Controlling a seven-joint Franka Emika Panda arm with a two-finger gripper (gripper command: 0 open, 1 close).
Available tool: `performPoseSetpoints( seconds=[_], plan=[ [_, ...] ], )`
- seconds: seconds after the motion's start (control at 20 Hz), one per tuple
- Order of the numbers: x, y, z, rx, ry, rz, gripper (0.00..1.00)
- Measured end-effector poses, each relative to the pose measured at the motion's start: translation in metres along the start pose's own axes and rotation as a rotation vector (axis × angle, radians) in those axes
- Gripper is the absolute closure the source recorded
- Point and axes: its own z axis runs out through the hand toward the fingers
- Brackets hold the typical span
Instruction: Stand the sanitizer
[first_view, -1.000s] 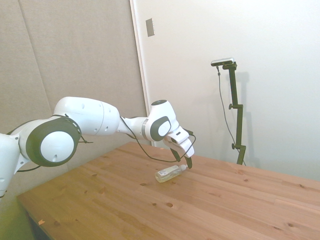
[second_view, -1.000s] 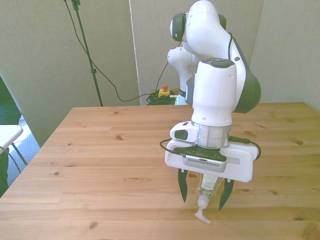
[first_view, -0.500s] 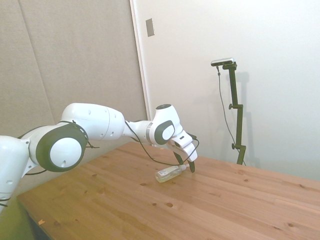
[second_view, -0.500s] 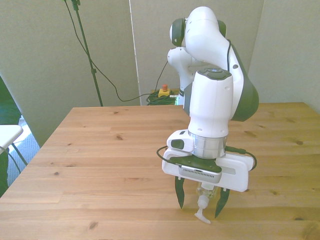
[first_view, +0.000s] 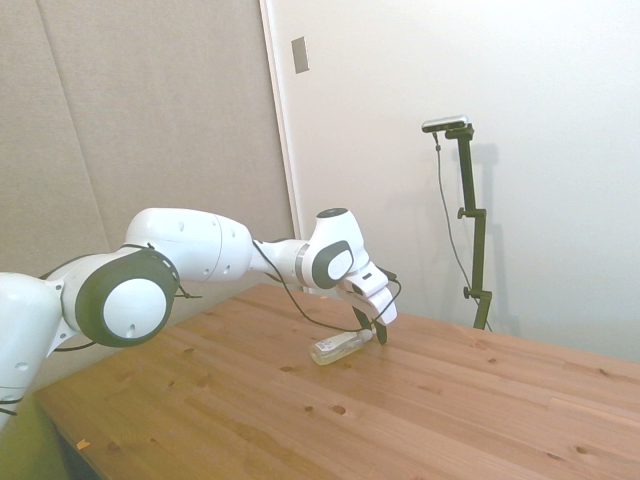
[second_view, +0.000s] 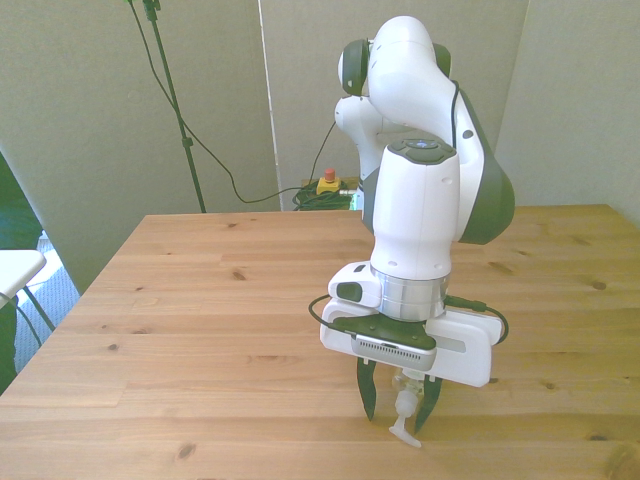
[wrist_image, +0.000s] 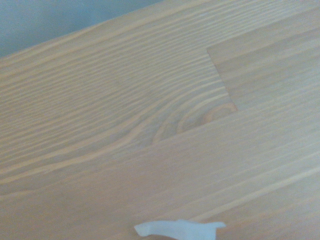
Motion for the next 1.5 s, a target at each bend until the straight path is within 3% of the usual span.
performPoseSetpoints(
  seconds=[0.65,1.05,1.5],
  plan=[
    [0.007,-0.008,0.000,-0.001,-0.024,0.066,1.00],
    [0.004,-0.030,-0.040,0.157,0.145,0.130,1.00],
    [-0.037,-0.032,-0.085,0.299,0.319,0.126,1.00]
  ],
)
